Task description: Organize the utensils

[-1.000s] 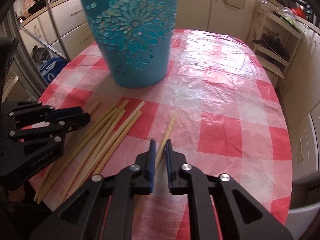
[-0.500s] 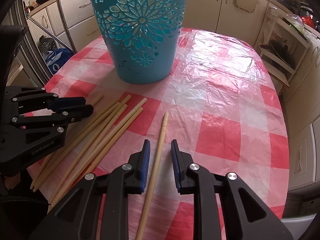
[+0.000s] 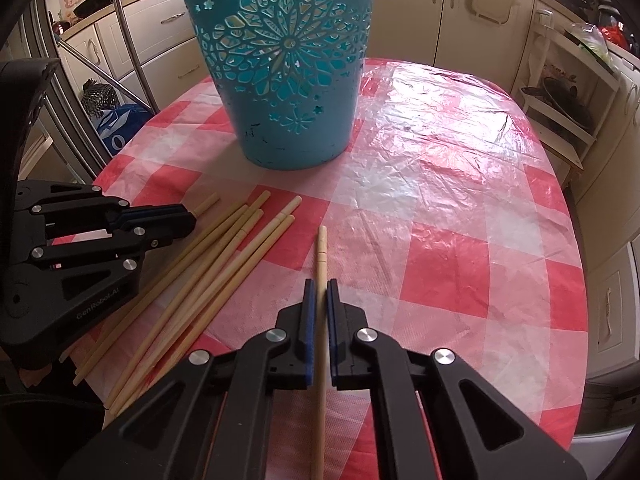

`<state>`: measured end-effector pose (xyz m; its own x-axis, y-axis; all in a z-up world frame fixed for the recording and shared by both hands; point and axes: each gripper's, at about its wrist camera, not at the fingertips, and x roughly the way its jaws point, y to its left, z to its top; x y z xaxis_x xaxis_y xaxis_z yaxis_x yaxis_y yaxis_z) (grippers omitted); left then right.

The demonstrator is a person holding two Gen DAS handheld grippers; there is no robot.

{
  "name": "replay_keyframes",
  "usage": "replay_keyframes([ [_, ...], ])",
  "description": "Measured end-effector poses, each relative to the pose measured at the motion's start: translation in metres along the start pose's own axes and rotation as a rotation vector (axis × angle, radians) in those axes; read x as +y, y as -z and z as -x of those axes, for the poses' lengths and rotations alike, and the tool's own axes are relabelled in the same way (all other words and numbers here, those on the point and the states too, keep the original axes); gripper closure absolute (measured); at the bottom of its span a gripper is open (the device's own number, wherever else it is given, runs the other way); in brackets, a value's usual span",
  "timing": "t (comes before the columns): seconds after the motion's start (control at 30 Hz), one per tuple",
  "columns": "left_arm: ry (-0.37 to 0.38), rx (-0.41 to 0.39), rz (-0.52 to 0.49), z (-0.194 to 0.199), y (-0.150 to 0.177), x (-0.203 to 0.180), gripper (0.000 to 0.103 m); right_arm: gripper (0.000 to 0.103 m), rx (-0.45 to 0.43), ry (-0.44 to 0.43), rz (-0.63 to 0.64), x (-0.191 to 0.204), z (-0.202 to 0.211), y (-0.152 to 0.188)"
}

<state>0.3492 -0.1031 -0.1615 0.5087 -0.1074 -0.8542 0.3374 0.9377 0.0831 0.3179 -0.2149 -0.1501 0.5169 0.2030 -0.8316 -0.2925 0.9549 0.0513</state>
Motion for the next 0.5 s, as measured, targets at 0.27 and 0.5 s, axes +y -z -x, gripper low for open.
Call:
replay_keyframes([
  [0.27, 0.014, -0.043, 0.022, 0.019, -0.001, 0.007, 0.098, 0.097, -0.011, 0.004, -0.002, 0.001, 0.0, 0.002],
  [0.5, 0.042, -0.106, 0.029, 0.04, -0.008, 0.01, 0.098, 0.097, -0.011, 0.006, -0.001, 0.001, 0.0, 0.001],
])
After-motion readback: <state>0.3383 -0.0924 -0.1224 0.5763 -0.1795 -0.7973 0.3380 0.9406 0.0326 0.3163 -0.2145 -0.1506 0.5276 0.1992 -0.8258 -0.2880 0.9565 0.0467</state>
